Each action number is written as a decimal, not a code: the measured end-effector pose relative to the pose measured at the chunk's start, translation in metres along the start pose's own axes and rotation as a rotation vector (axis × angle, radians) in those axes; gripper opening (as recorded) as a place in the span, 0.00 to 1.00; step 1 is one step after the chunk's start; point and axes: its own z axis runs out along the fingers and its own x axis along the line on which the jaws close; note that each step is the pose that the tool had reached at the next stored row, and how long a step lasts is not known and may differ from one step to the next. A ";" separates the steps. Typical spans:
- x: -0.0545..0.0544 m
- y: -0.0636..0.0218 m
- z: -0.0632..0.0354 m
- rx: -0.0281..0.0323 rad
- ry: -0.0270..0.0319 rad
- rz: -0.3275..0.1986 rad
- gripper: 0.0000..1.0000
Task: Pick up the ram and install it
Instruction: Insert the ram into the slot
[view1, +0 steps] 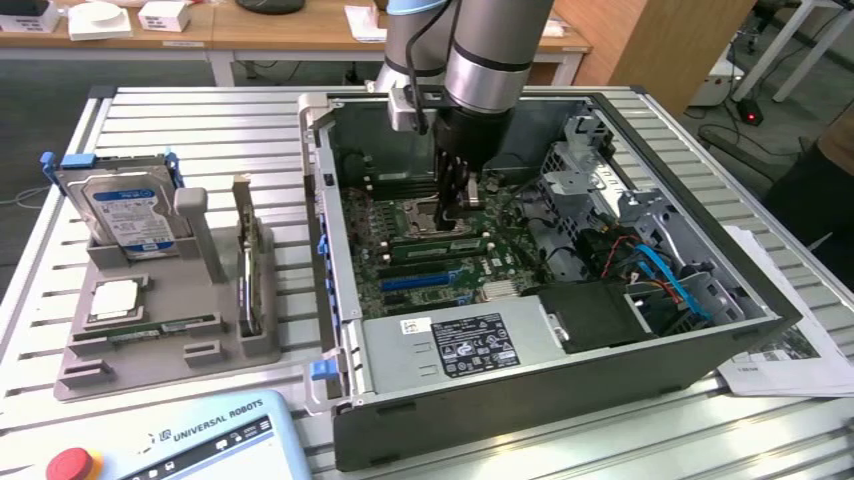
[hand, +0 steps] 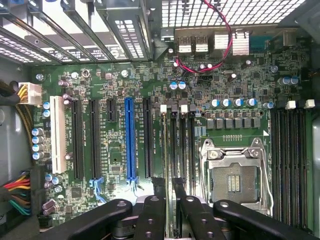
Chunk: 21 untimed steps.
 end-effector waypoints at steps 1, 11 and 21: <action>0.000 0.0000 0.0000 0.0000 0.0001 0.000 0.20; 0.000 0.0000 -0.0001 0.0003 0.0006 -0.009 0.20; 0.000 0.0000 -0.0001 0.0003 0.0007 -0.010 0.19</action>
